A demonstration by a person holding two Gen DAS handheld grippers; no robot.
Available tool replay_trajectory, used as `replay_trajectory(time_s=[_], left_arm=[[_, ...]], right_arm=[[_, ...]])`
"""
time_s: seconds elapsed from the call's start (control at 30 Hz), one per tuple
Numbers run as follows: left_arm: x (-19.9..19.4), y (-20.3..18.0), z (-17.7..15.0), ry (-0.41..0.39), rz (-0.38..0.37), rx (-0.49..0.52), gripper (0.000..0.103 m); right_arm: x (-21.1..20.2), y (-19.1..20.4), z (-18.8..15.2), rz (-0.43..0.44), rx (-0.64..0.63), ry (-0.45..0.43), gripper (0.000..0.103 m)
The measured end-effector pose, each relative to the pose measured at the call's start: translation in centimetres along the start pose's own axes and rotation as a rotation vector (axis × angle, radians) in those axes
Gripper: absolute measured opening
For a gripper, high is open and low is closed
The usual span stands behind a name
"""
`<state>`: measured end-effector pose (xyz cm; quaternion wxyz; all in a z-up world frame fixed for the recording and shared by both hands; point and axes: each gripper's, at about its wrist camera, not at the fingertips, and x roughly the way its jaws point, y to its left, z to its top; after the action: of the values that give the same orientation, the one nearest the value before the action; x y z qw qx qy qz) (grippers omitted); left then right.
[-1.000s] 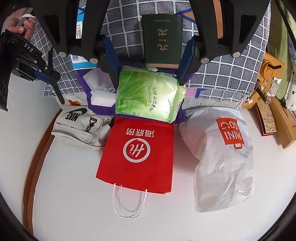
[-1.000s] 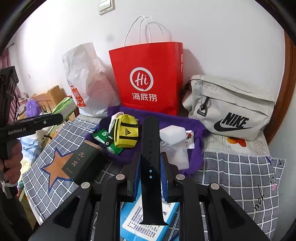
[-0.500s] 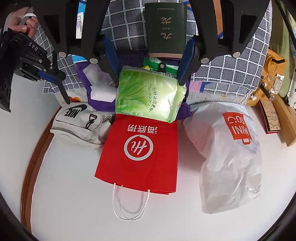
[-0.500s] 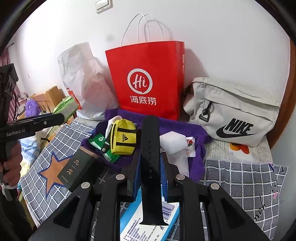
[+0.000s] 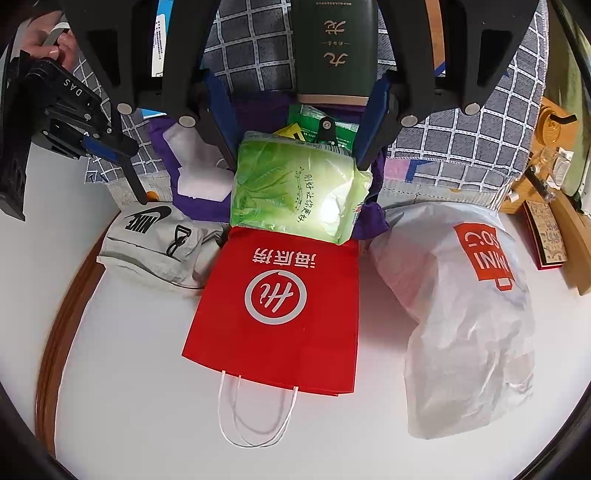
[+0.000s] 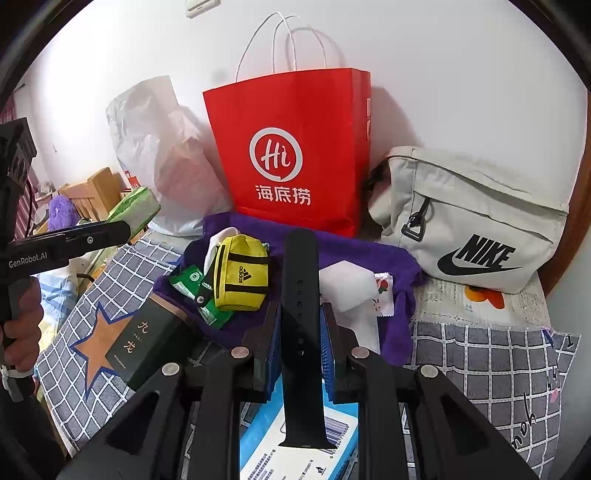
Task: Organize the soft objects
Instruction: 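Carry the green packet and black strap over the purple towel with both tools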
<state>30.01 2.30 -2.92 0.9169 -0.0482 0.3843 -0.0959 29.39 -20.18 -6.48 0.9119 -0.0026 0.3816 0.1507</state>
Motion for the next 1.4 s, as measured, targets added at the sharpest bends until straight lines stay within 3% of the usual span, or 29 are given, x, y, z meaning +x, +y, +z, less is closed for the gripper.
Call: replay_trajectory(time_s=[1.4], left_arm=[[5.6,0.1,2.5,0.034,-0.005,0.007,0.059]], right_arm=[[5.5,-2.4,2.3,-0.013,-0.006,0.028,0.02]])
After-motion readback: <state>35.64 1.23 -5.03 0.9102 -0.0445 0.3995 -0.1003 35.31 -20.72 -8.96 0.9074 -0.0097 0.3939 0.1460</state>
